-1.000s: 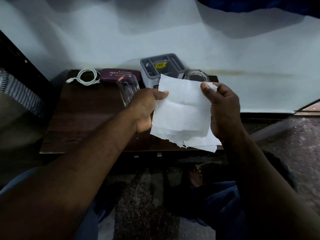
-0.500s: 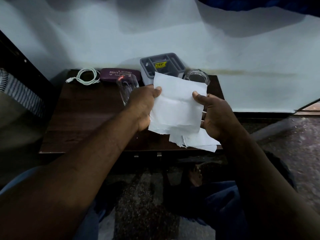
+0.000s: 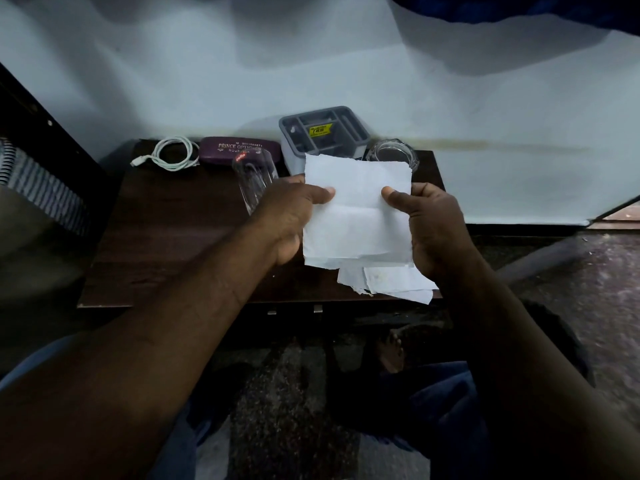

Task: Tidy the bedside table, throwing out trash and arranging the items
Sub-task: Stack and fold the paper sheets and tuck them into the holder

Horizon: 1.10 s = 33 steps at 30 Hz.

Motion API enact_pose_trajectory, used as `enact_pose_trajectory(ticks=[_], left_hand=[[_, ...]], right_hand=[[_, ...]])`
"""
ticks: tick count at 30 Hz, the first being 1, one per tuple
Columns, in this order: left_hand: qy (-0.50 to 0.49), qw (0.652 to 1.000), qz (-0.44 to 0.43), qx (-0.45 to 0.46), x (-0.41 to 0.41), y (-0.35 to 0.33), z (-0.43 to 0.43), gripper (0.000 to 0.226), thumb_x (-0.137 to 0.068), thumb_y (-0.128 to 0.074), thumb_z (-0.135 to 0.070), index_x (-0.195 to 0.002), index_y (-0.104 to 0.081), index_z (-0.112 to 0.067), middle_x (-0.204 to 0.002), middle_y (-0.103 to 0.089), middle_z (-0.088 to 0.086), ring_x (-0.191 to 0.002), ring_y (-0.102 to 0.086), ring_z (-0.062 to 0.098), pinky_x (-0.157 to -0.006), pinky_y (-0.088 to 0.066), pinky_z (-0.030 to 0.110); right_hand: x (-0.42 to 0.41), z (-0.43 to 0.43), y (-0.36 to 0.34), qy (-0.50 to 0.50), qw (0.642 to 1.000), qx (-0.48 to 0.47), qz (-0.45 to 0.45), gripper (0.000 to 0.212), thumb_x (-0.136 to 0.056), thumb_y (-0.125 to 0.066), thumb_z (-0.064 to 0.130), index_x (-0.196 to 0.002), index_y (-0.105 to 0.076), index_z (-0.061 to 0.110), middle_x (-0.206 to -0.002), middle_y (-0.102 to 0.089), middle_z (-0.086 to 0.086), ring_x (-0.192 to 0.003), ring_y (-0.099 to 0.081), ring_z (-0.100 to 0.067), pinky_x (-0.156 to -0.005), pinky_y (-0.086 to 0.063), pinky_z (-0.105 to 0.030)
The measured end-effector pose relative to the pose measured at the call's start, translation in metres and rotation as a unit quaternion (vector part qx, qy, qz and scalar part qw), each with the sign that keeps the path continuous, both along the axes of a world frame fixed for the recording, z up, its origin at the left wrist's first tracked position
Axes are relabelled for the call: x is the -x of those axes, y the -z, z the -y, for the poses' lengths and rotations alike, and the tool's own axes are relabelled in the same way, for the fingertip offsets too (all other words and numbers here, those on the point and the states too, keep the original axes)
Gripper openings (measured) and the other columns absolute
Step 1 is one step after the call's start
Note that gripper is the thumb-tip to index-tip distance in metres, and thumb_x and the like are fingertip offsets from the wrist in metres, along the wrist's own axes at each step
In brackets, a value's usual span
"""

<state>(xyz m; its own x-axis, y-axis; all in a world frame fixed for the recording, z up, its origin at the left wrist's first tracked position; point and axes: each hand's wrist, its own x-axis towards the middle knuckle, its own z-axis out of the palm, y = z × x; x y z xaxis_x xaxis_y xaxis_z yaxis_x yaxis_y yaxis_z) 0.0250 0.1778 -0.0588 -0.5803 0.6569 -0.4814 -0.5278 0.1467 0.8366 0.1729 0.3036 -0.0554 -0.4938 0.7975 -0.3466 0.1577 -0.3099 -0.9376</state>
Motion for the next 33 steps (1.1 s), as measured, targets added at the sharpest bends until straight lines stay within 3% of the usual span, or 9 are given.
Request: enact_pose_trajectory(ticks=[3,8,11,15,20,25,28,31,33], left_hand=[[-0.006,1.000,0.005,-0.011,0.001,-0.001,-0.001,0.019,-0.091,-0.069,-0.003,-0.108,-0.074,-0.010,-0.107,-0.080,0.010,-0.098,-0.078,0.030,-0.087,-0.062,0.049],[0.042,0.998,0.040,-0.005,0.000,-0.004,0.002,0.034,-0.086,-0.076,-0.006,-0.119,-0.073,-0.009,-0.109,-0.080,0.010,-0.100,-0.077,0.032,-0.086,-0.062,0.051],[0.049,0.998,0.023,0.015,-0.006,-0.003,0.003,0.033,-0.083,-0.078,-0.002,-0.116,-0.072,-0.007,-0.105,-0.081,0.009,-0.095,-0.079,0.030,-0.083,-0.064,0.049],[0.043,0.999,-0.023,0.019,-0.006,-0.005,0.002,0.024,-0.083,-0.080,-0.007,-0.106,-0.074,-0.011,-0.098,-0.082,0.005,-0.087,-0.080,0.026,-0.075,-0.065,0.042],[0.075,0.994,0.078,0.018,-0.008,-0.009,0.002,0.028,-0.084,-0.078,-0.013,-0.112,-0.077,-0.010,-0.106,-0.081,0.010,-0.092,-0.079,0.031,-0.068,-0.064,0.044],[0.013,0.999,0.020,0.040,-0.009,-0.004,-0.004,0.021,-0.087,-0.077,-0.010,-0.107,-0.076,-0.008,-0.100,-0.082,0.007,-0.091,-0.079,0.029,-0.080,-0.064,0.044],[-0.033,0.997,-0.023,0.066,-0.001,0.001,-0.006,0.010,-0.090,-0.074,-0.009,-0.098,-0.074,-0.014,-0.088,-0.081,0.000,-0.077,-0.078,0.021,-0.062,-0.061,0.031],[-0.071,0.991,-0.073,0.090,0.003,0.005,-0.006,0.009,-0.090,-0.074,-0.011,-0.093,-0.071,-0.019,-0.090,-0.077,-0.003,-0.085,-0.075,0.020,-0.067,-0.060,0.031],[-0.086,0.986,-0.112,0.093,0.004,0.005,-0.007,0.011,-0.090,-0.074,-0.012,-0.096,-0.071,-0.021,-0.094,-0.075,-0.005,-0.090,-0.074,0.020,-0.077,-0.062,0.035]], right_hand=[[-0.001,0.000,0.000,-0.002,1.000,0.003,0.014,0.039,-0.088,-0.079,0.004,-0.124,-0.065,0.001,-0.114,-0.078,-0.015,-0.099,-0.077,-0.032,-0.082,-0.065,-0.050],[-0.003,-0.001,-0.001,0.011,1.000,0.009,0.020,0.028,-0.088,-0.077,0.001,-0.115,-0.071,0.005,-0.106,-0.081,-0.011,-0.094,-0.078,-0.032,-0.072,-0.063,-0.042],[-0.004,-0.002,-0.002,0.007,0.999,0.019,0.026,0.022,-0.089,-0.078,0.005,-0.110,-0.071,0.005,-0.107,-0.080,-0.014,-0.092,-0.077,-0.033,-0.080,-0.064,-0.049],[-0.005,0.002,-0.003,-0.034,0.999,0.030,0.023,0.031,-0.087,-0.076,-0.002,-0.117,-0.072,0.002,-0.112,-0.080,-0.013,-0.108,-0.075,-0.038,-0.094,-0.060,-0.057],[-0.007,0.000,-0.003,-0.027,0.999,0.016,0.015,0.033,-0.082,-0.079,-0.006,-0.114,-0.074,0.004,-0.104,-0.082,-0.009,-0.095,-0.079,-0.031,-0.076,-0.066,-0.047],[-0.010,-0.005,0.004,-0.044,0.997,-0.037,0.050,0.017,-0.089,-0.080,0.012,-0.103,-0.072,0.009,-0.095,-0.081,-0.005,-0.078,-0.078,-0.021,-0.065,-0.060,-0.035],[-0.015,-0.007,0.010,-0.066,0.976,-0.129,0.165,0.026,-0.093,-0.078,0.033,-0.106,-0.066,0.014,-0.098,-0.078,-0.006,-0.070,-0.077,-0.018,-0.069,-0.064,-0.039],[-0.021,-0.002,0.015,-0.112,0.917,-0.235,0.301,0.039,-0.093,-0.073,0.044,-0.121,-0.060,0.020,-0.103,-0.076,-0.006,-0.094,-0.076,-0.025,-0.089,-0.061,-0.047],[-0.024,0.003,0.015,-0.161,0.865,-0.305,0.365,0.036,-0.092,-0.074,0.044,-0.119,-0.064,0.022,-0.100,-0.075,-0.003,-0.103,-0.070,-0.025,-0.092,-0.057,-0.042]])
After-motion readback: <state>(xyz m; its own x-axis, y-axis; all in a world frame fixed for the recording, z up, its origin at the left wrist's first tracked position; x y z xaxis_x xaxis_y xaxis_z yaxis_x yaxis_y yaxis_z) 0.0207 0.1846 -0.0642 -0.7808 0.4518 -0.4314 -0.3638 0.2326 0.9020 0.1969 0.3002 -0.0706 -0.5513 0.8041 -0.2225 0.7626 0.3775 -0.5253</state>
